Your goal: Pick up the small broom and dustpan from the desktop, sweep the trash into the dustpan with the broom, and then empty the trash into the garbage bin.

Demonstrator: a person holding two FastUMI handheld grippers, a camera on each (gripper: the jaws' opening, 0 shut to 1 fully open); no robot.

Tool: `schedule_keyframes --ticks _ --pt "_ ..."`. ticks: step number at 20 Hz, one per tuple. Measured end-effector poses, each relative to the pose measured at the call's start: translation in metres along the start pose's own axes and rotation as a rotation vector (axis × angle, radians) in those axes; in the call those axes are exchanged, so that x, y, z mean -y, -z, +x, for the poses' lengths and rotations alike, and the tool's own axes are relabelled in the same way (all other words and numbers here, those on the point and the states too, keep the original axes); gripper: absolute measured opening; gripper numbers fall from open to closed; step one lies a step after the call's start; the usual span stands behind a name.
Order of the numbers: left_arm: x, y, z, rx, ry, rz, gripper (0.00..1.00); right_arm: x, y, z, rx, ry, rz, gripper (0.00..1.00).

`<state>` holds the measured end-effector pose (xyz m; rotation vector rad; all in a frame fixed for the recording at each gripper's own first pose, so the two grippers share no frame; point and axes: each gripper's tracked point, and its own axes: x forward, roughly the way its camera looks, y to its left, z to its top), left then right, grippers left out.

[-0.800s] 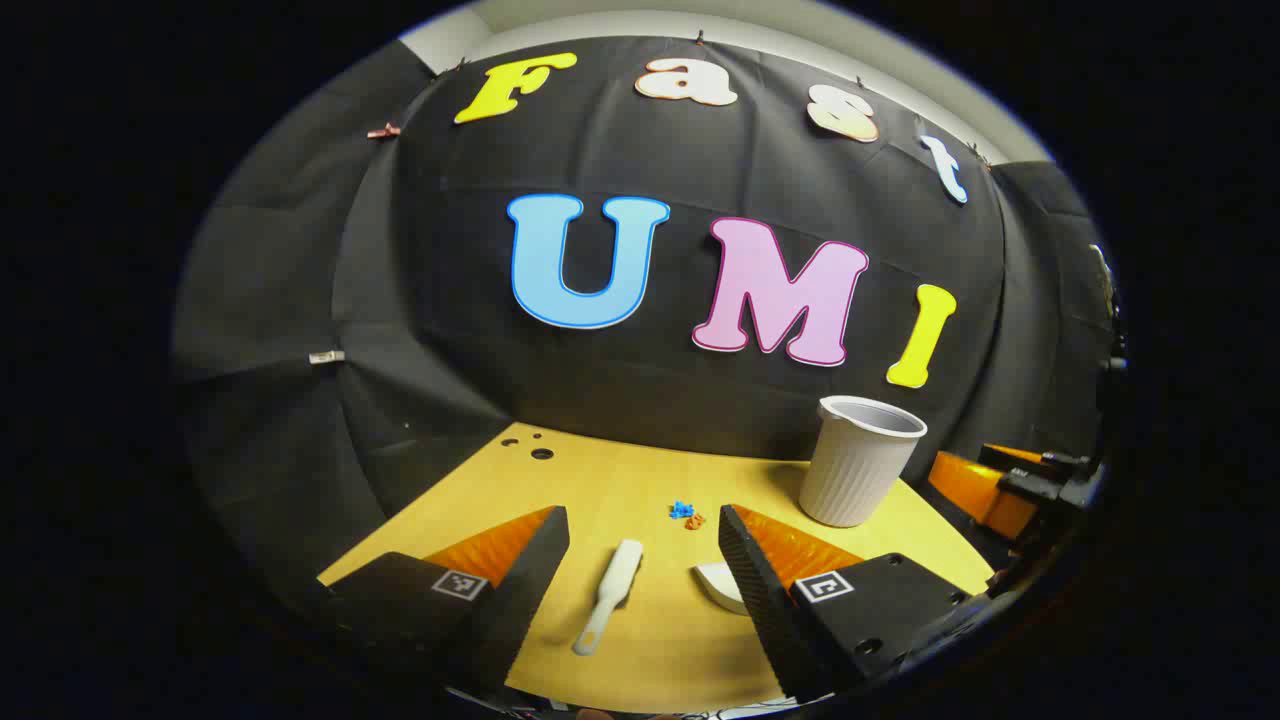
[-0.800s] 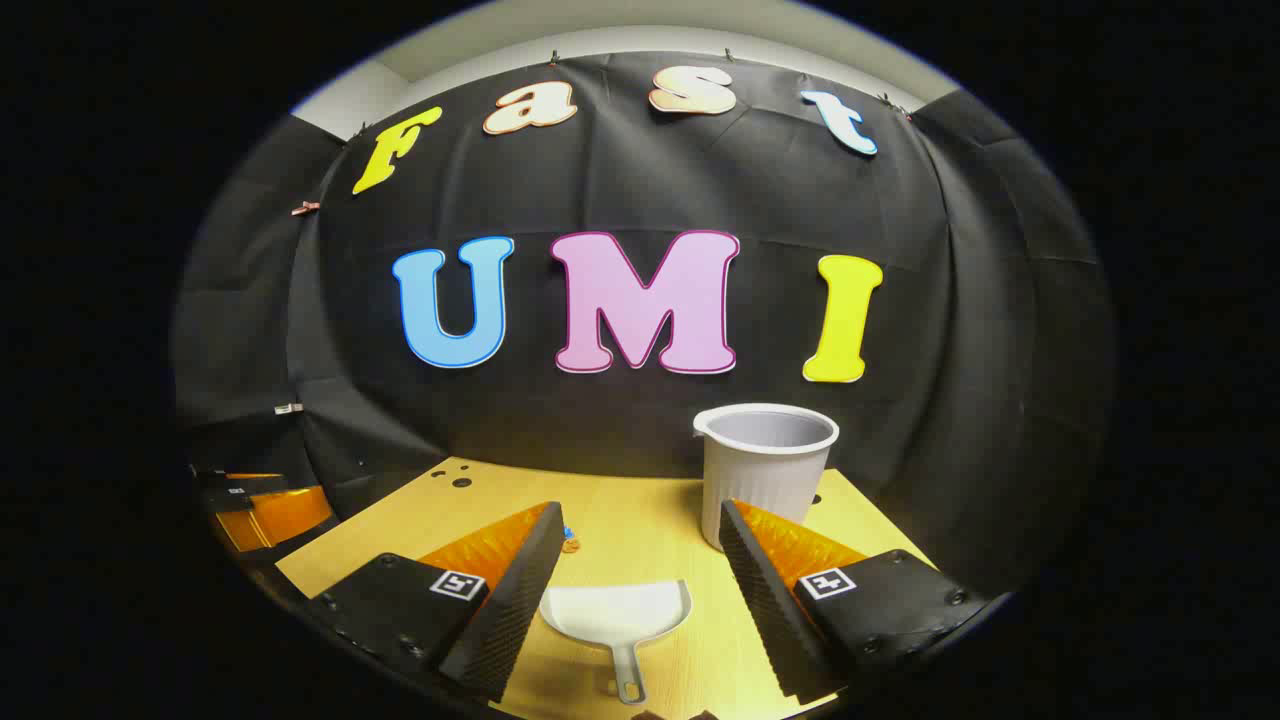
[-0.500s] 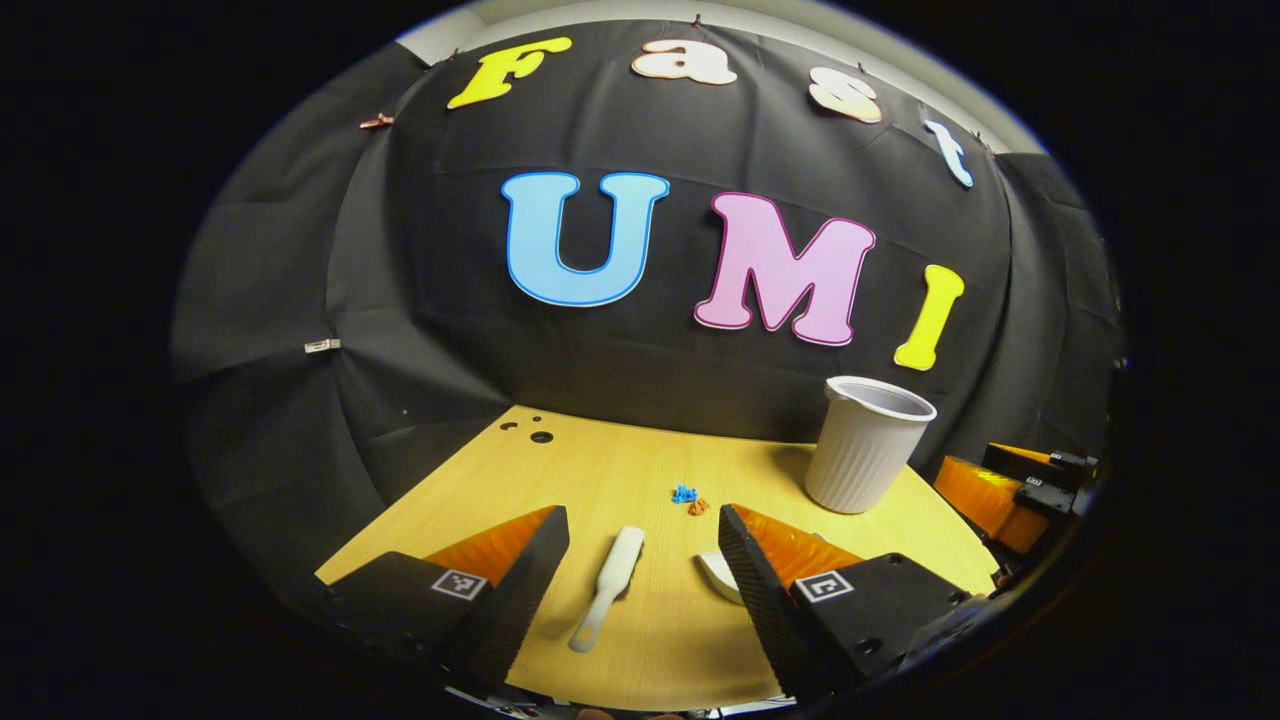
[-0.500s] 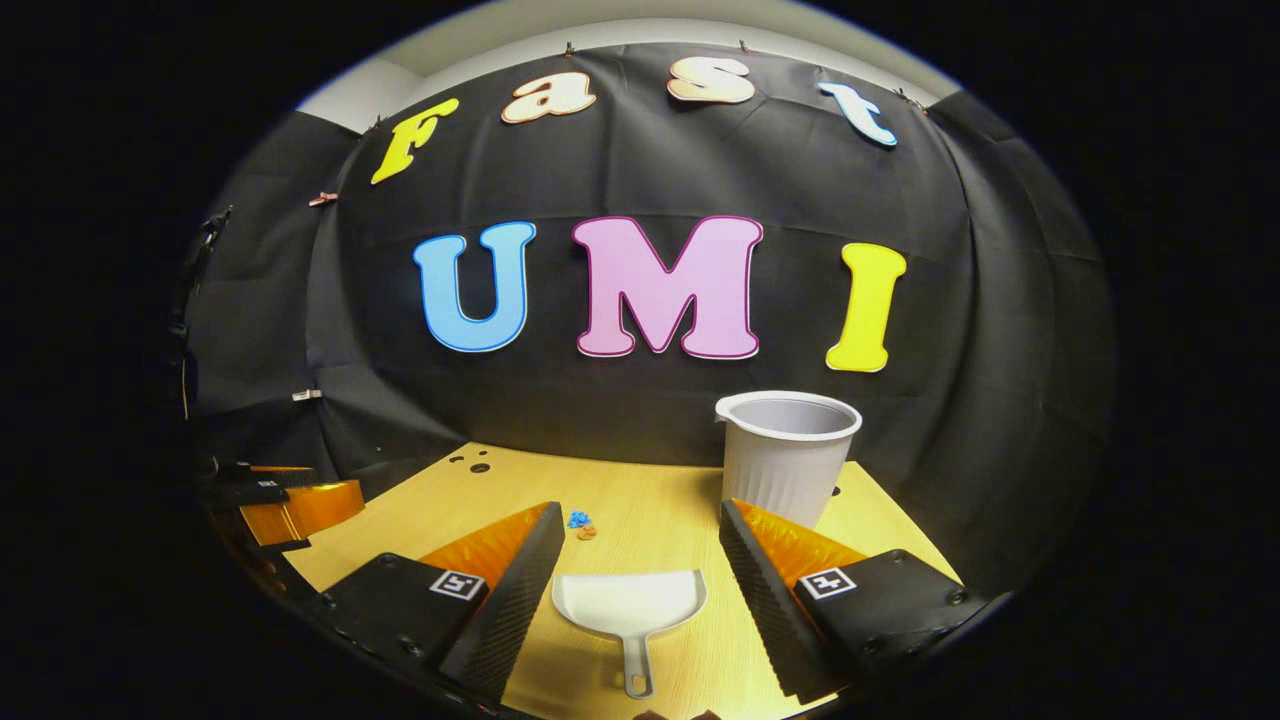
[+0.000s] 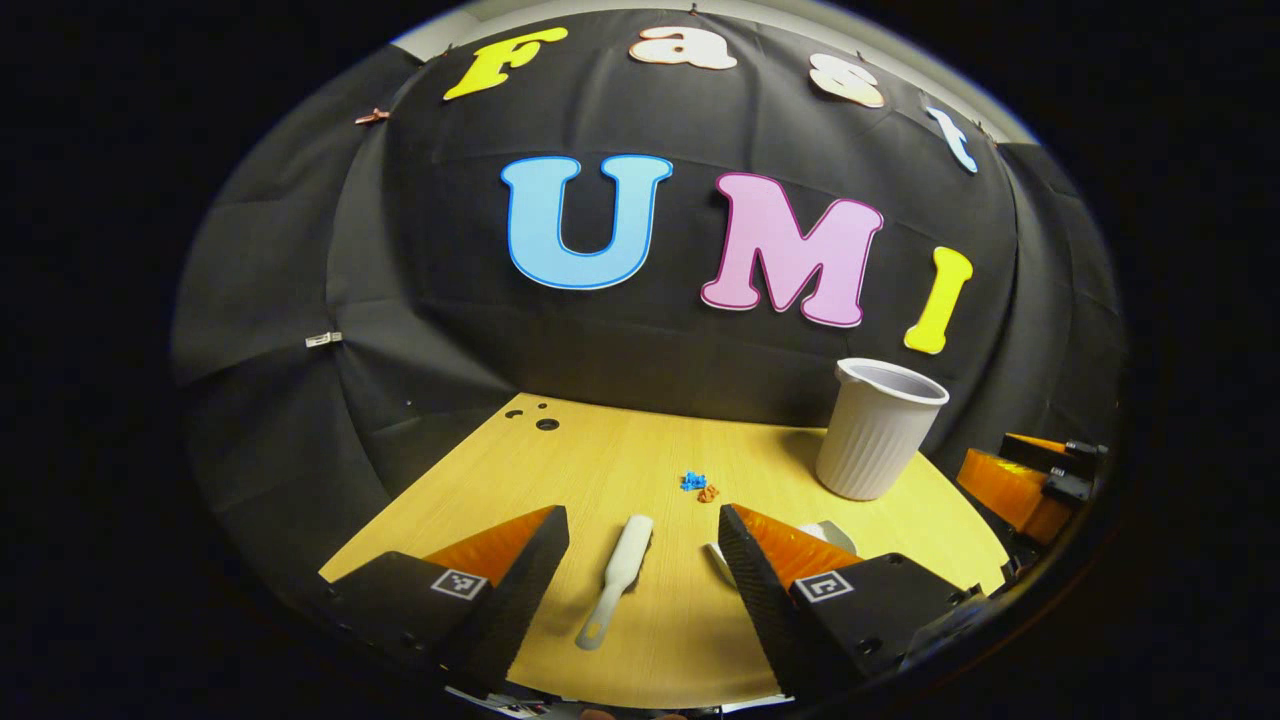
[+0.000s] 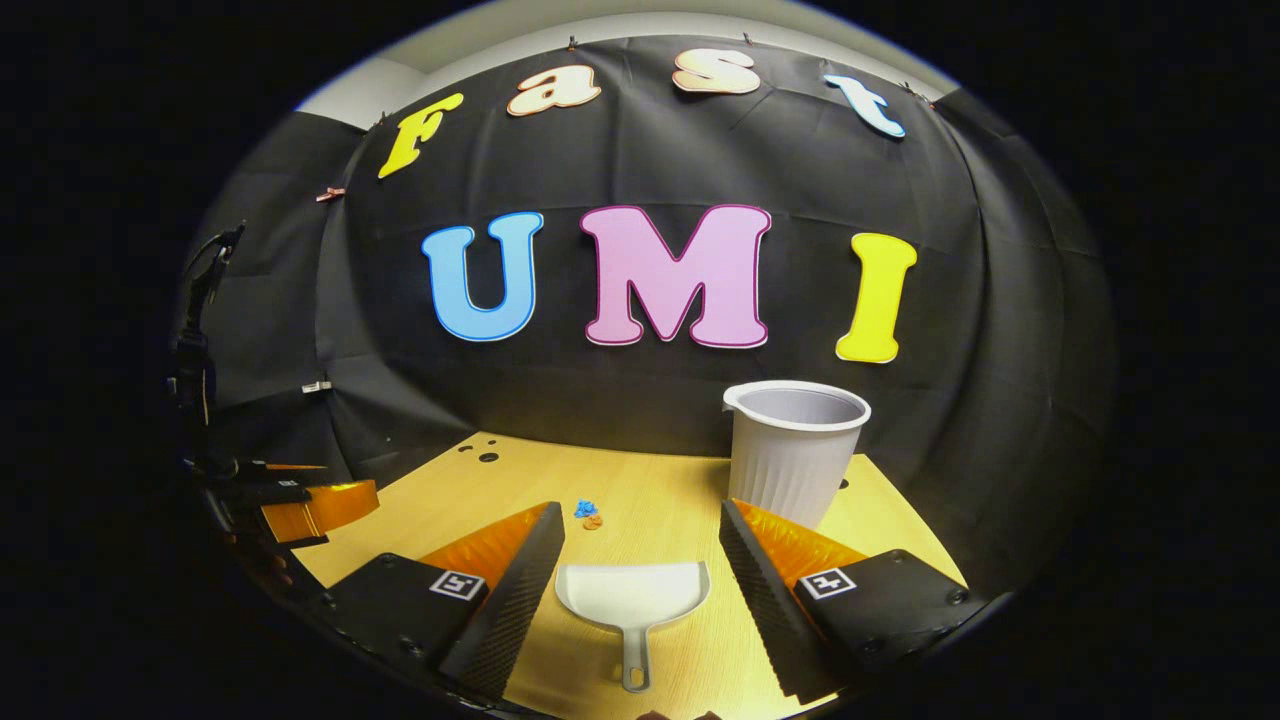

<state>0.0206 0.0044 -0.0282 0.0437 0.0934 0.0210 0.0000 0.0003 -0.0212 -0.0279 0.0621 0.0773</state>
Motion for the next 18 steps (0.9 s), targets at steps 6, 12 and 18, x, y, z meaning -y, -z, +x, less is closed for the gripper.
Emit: schedule_keyframes --ticks 6,12,18 --pt "0.006 0.028 0.018 -0.117 0.055 0.003 0.96 0.006 0.009 0.010 -0.061 0.000 0.027 0.98" --pt "-0.003 0.105 0.049 -0.352 0.076 -0.023 0.96 0.008 0.018 0.021 -0.094 -0.033 -0.002 0.98" --pt "-0.017 0.155 0.090 -0.524 0.080 -0.008 0.96 0.017 0.036 0.030 -0.145 -0.048 -0.017 0.98"
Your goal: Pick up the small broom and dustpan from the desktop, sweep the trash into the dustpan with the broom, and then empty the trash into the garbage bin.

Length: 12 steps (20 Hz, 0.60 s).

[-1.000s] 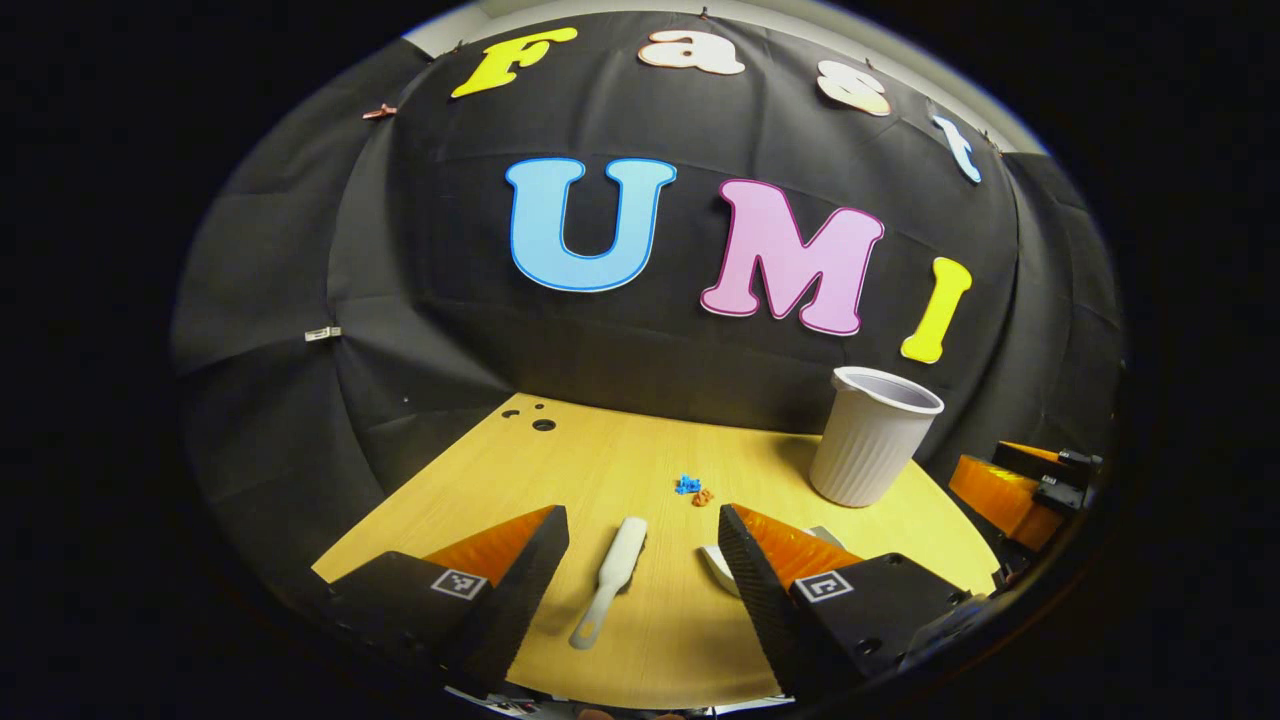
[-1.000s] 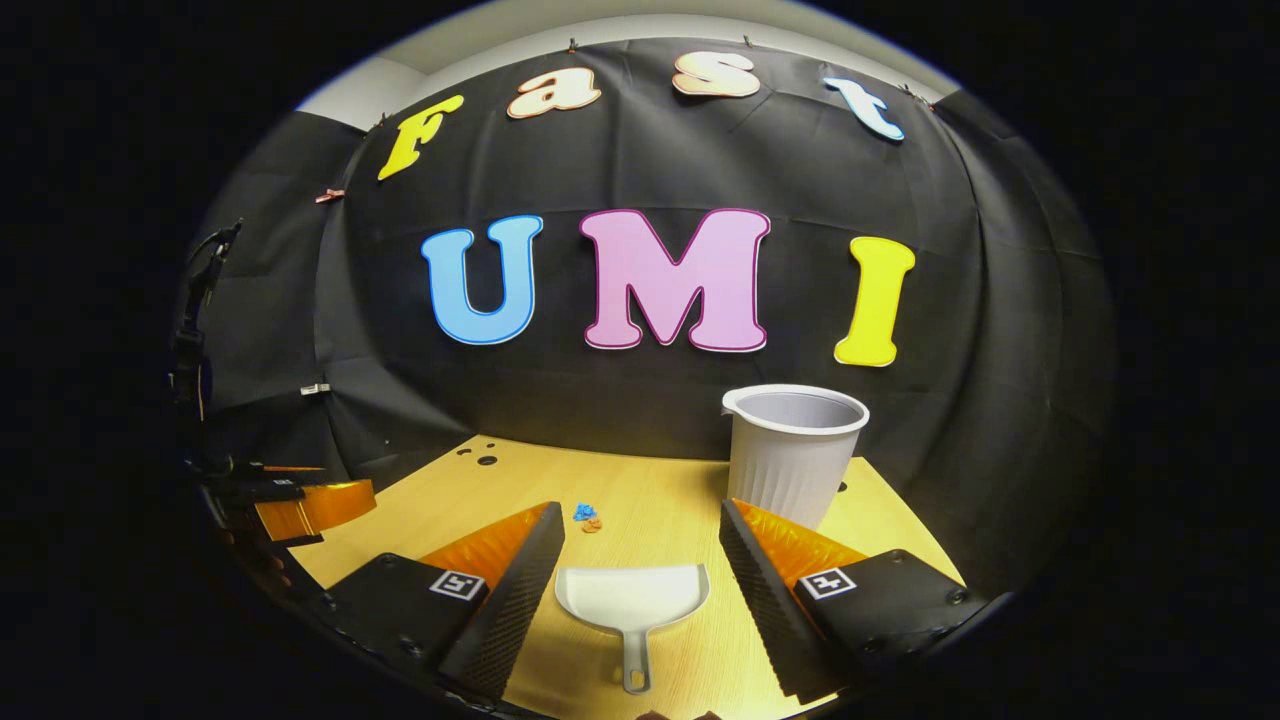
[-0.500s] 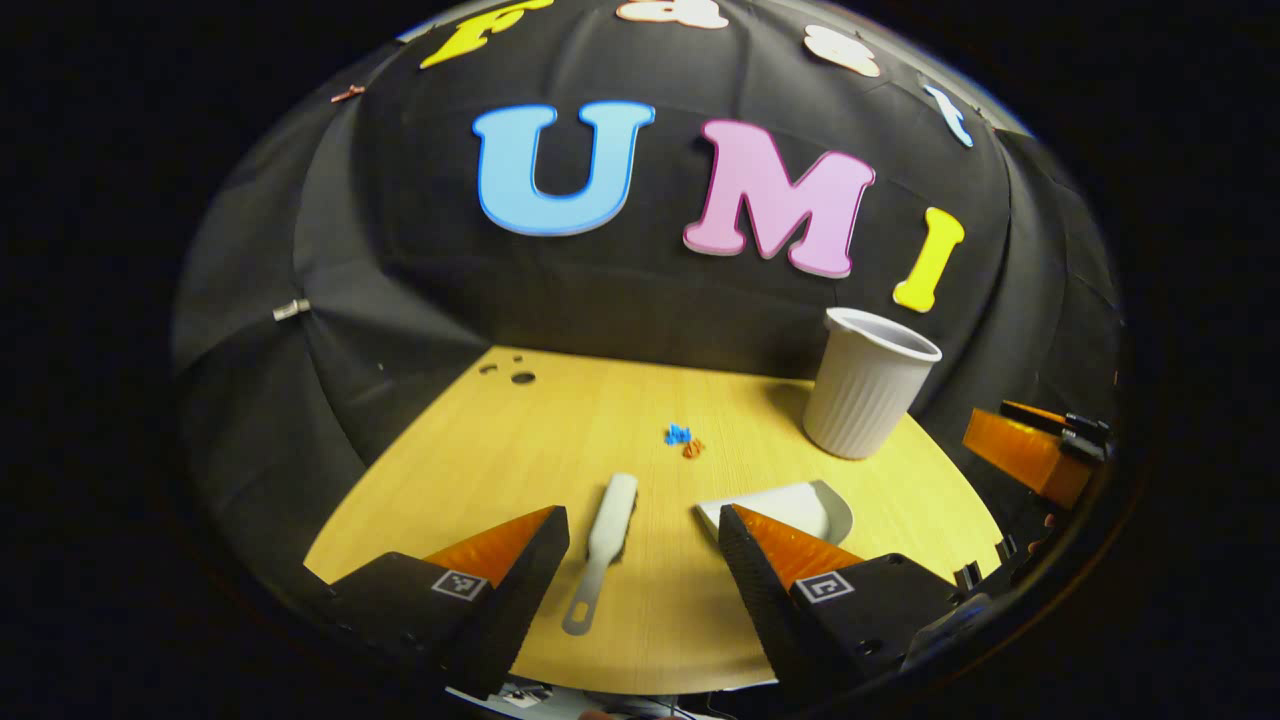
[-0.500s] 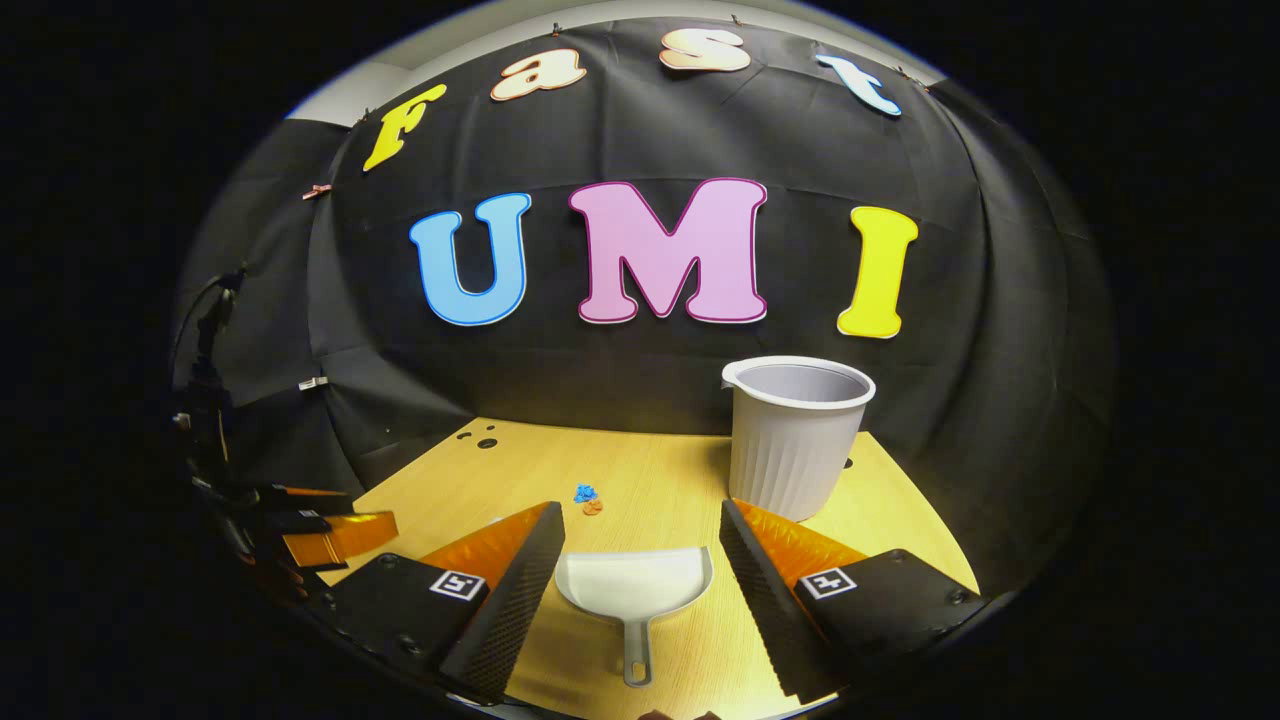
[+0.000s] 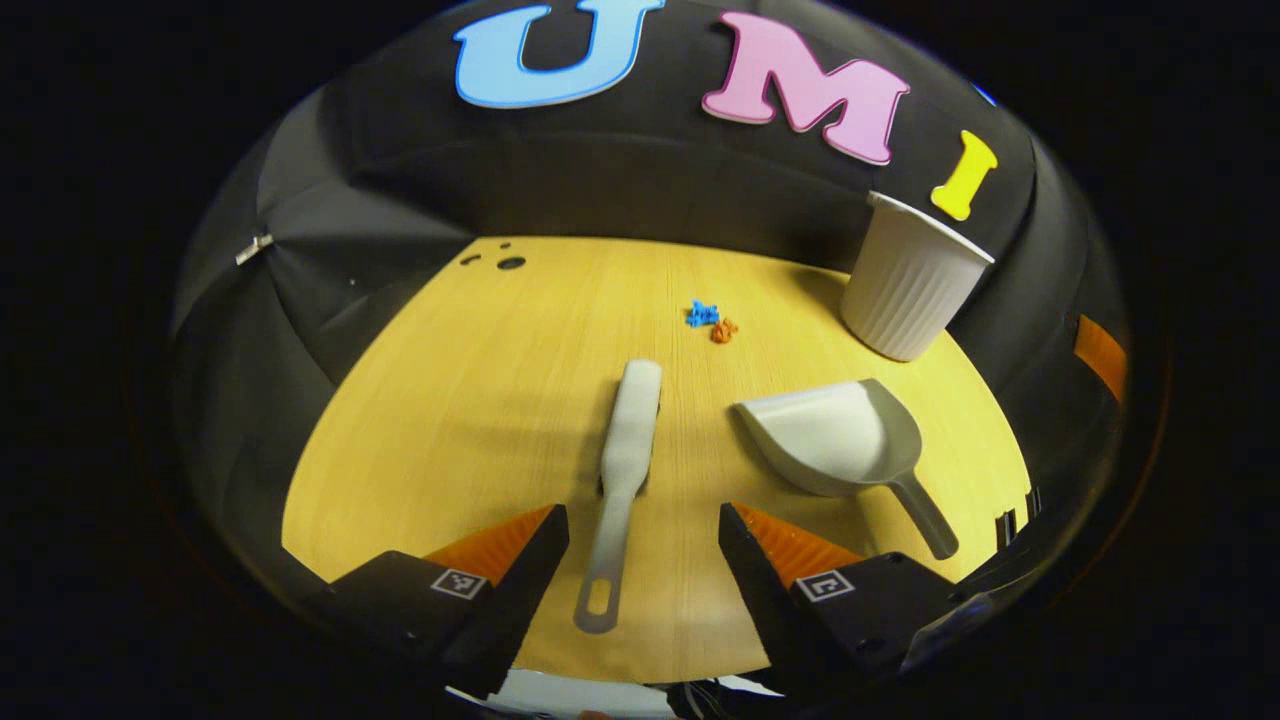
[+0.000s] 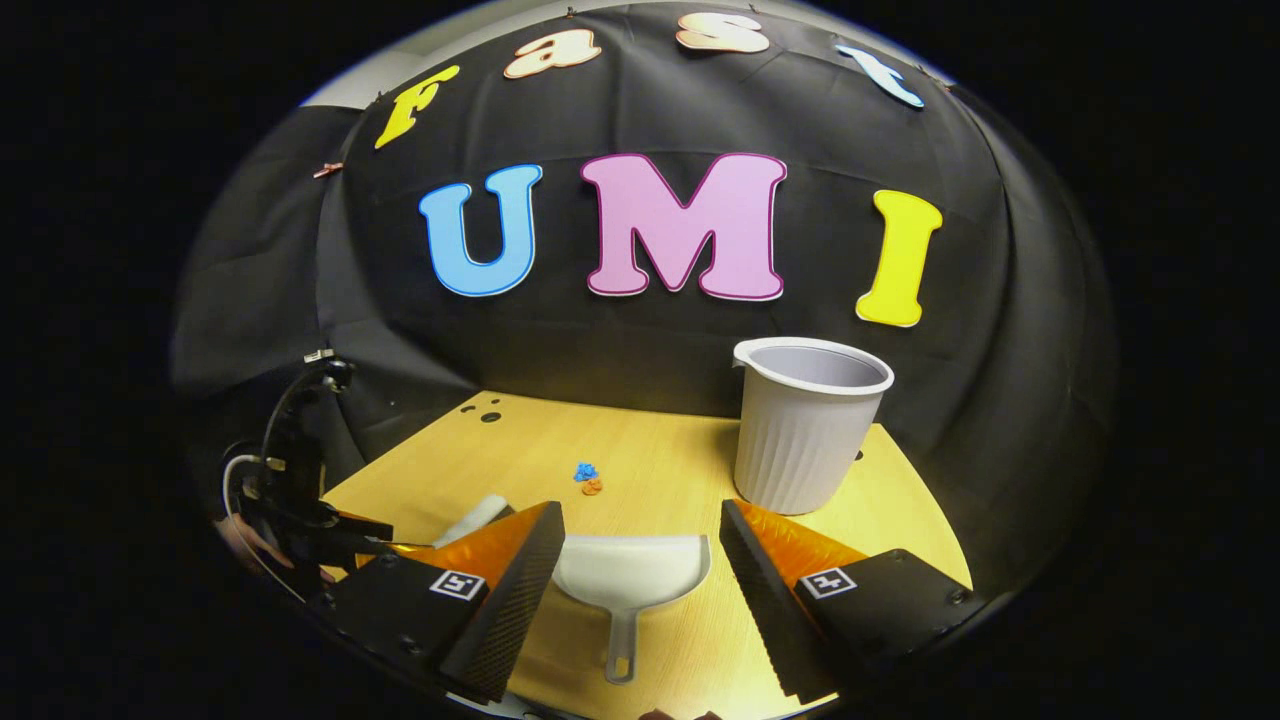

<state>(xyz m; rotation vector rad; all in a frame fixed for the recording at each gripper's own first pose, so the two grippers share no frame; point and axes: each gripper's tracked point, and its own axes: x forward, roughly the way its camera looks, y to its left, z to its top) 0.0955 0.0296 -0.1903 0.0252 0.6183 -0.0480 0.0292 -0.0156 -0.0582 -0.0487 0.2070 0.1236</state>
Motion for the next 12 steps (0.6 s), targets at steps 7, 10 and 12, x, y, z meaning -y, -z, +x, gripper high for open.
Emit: schedule_keyframes --ticks 7,10,12 --pt "-0.025 0.030 0.053 -0.232 -0.039 -0.051 0.96 0.014 0.021 0.014 -0.068 0.001 0.018 0.98" --pt "-0.024 0.033 0.067 -0.281 -0.047 -0.047 0.96 0.015 0.030 0.019 -0.097 -0.007 0.024 0.98" --pt "-0.025 0.033 0.074 -0.297 -0.064 -0.028 0.92 0.013 0.035 0.019 -0.111 -0.018 0.025 0.98"
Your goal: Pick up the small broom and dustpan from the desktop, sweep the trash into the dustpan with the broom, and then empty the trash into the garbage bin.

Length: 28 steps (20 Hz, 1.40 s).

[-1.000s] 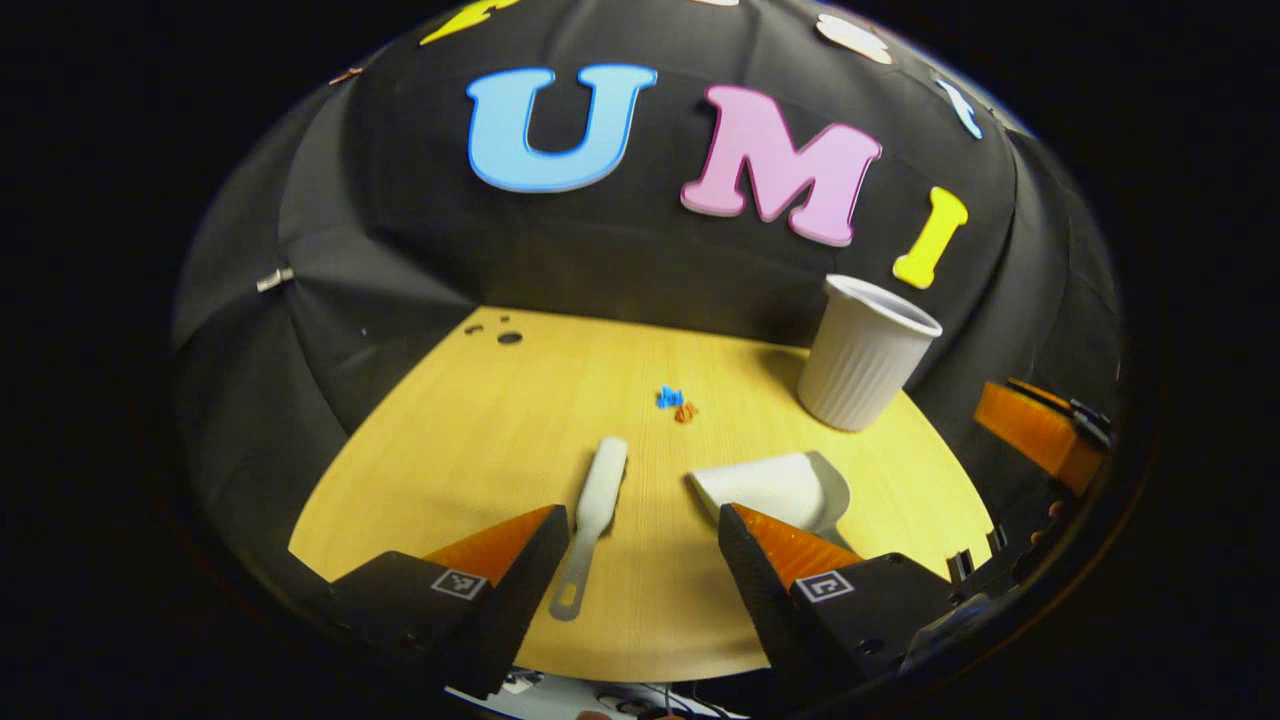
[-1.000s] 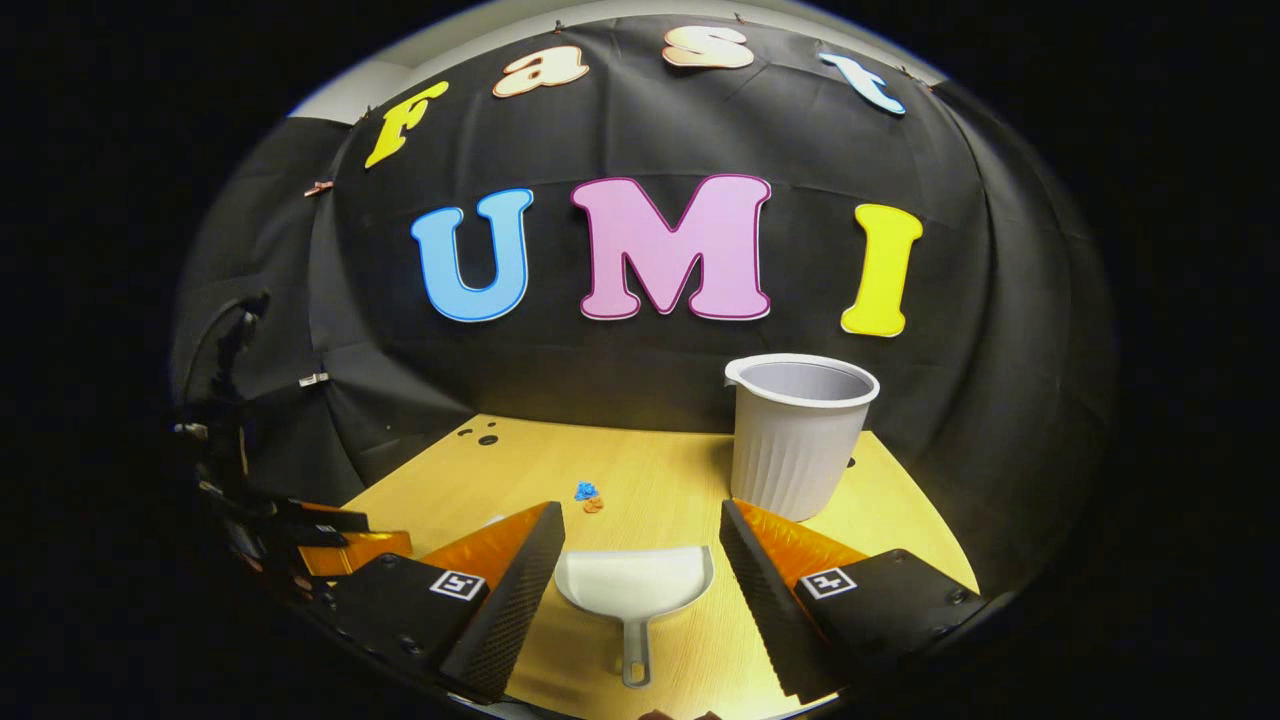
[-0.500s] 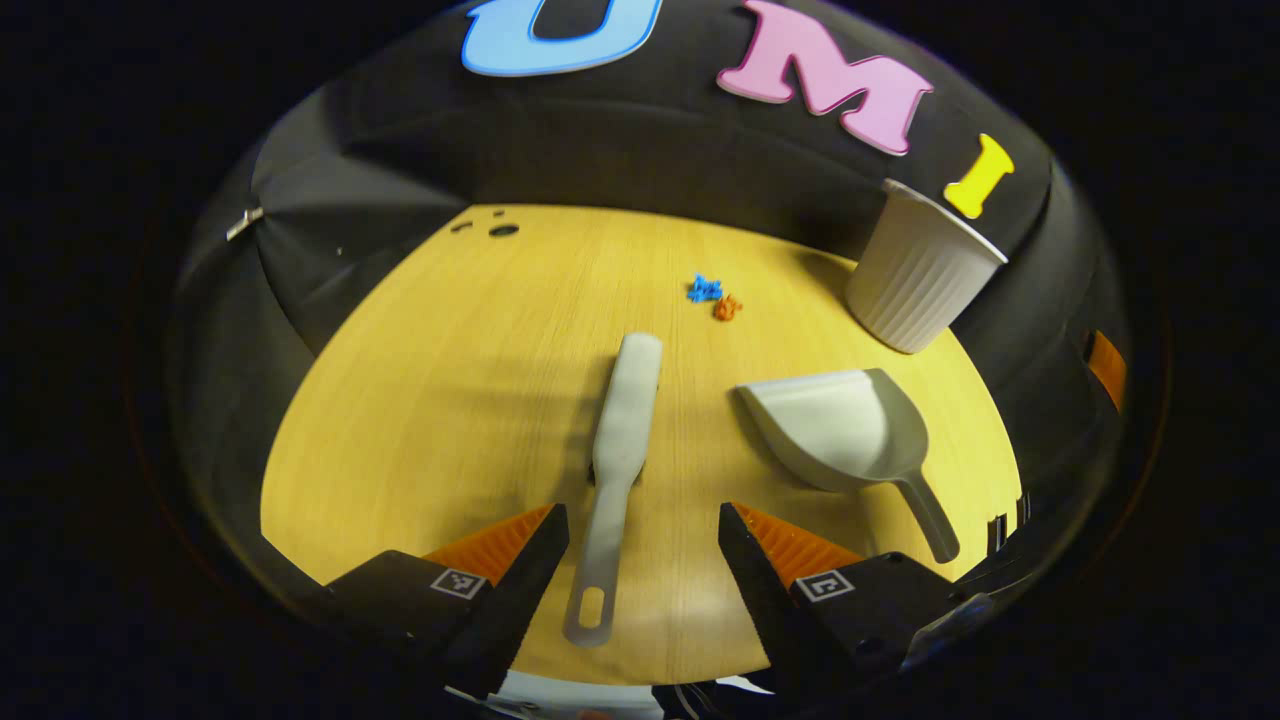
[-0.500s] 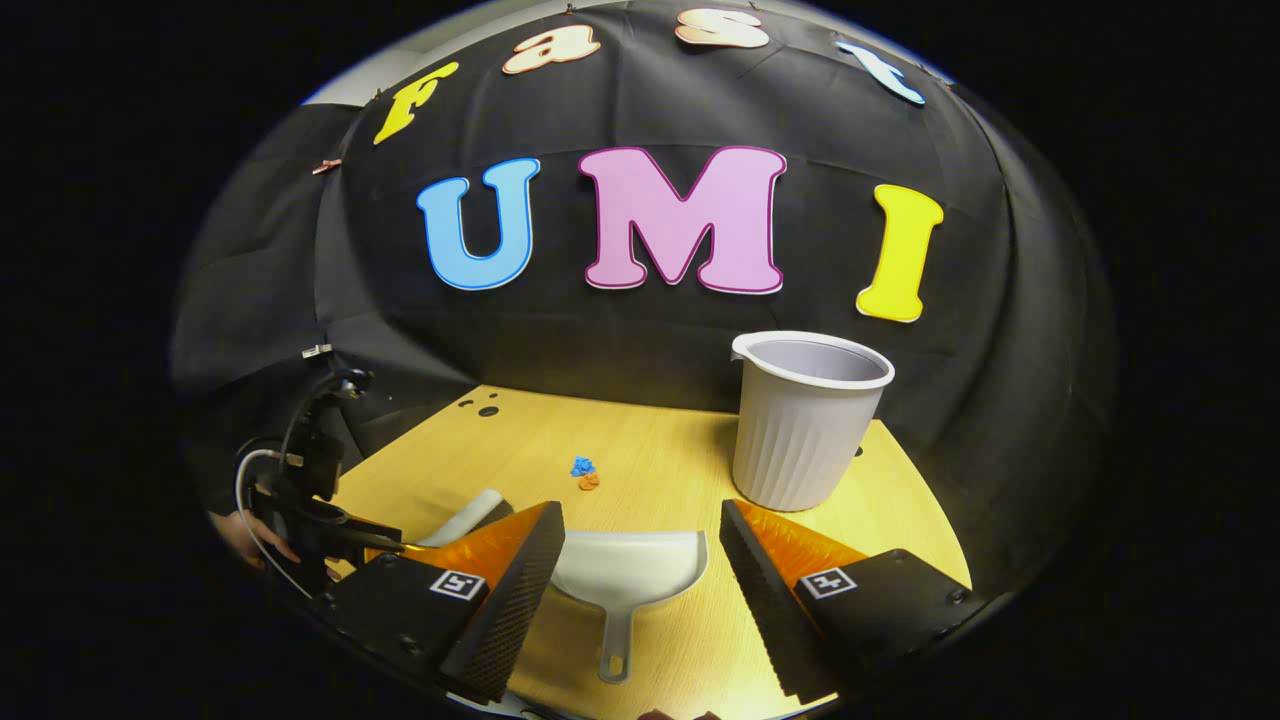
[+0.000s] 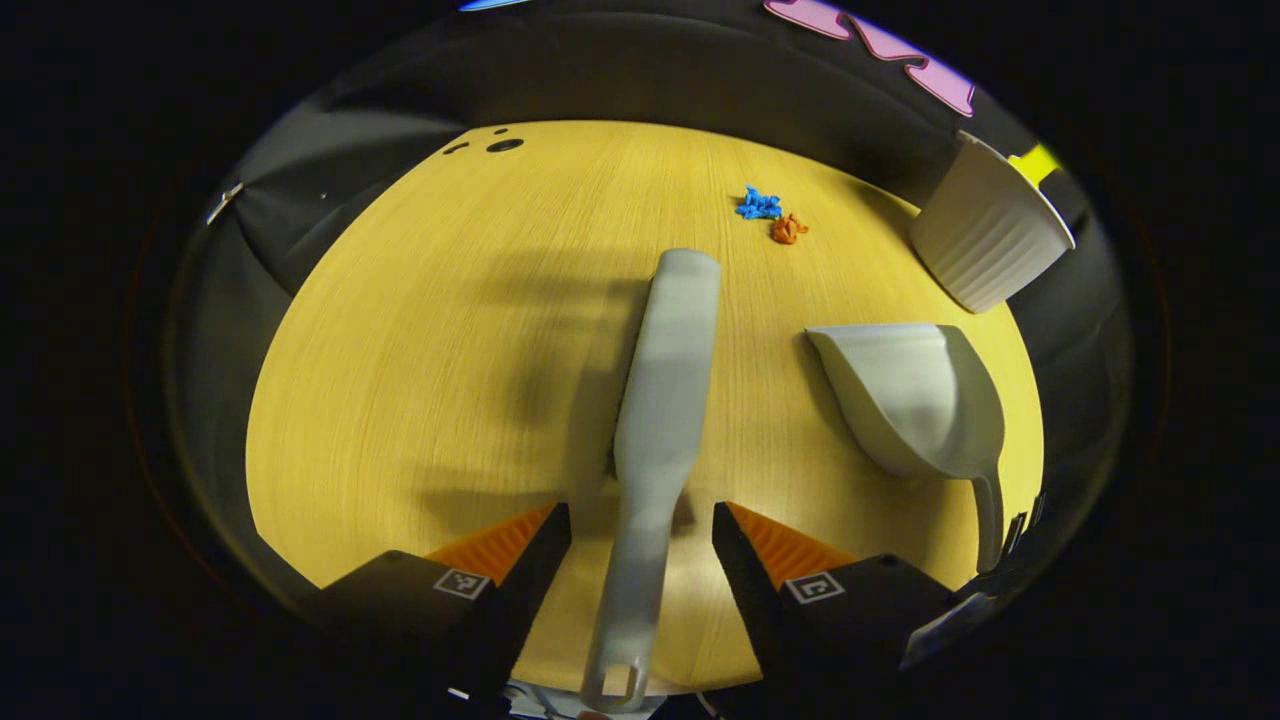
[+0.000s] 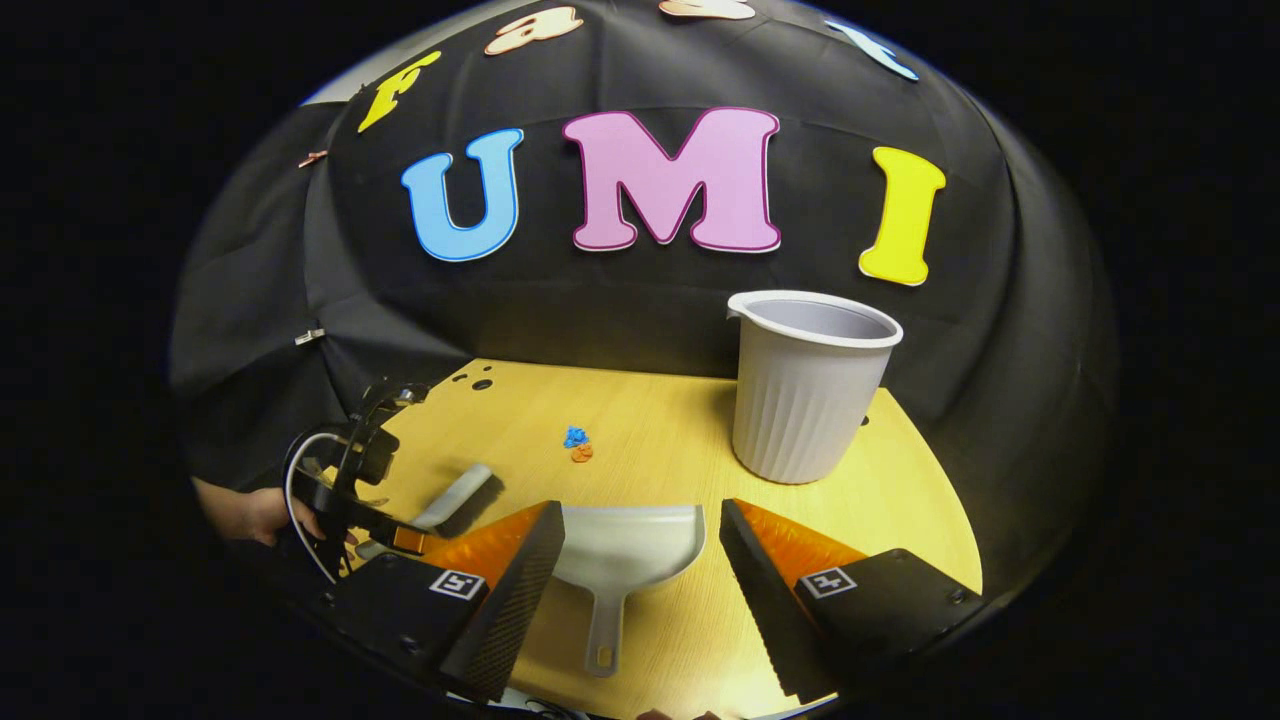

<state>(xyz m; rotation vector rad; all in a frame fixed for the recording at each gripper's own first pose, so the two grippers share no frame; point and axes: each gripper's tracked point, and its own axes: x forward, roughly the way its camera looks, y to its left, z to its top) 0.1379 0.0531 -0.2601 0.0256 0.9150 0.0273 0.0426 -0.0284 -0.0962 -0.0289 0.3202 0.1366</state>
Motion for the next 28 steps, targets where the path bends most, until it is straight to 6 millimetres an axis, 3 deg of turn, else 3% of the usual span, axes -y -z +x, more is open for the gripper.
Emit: schedule_keyframes --ticks 7,9,12,14,19,24,28 --pt "-0.004 -0.006 0.016 0.007 -0.062 0.003 0.79 0.000 0.015 0.004 -0.051 -0.007 0.017 0.98" --pt "-0.004 -0.006 0.015 0.015 -0.085 0.051 0.65 0.000 0.020 0.005 -0.067 -0.006 0.027 0.98" --pt "-0.001 -0.008 0.016 0.047 -0.081 0.073 0.34 0.000 0.030 0.006 -0.099 -0.008 0.040 0.98" --pt "-0.001 -0.010 0.016 0.091 -0.080 0.050 0.29 -0.005 0.042 0.004 -0.139 -0.020 0.060 0.98" --pt "-0.003 -0.015 0.002 0.154 -0.072 0.067 0.26 -0.013 0.069 0.003 -0.248 -0.024 0.094 0.99" --pt "-0.002 -0.014 -0.042 0.237 -0.043 0.086 0.27 -0.021 0.108 0.015 -0.357 -0.011 0.089 0.99" --pt "-0.004 0.002 -0.072 0.267 -0.027 0.105 0.27 -0.022 0.144 0.027 -0.448 0.014 0.082 0.99"
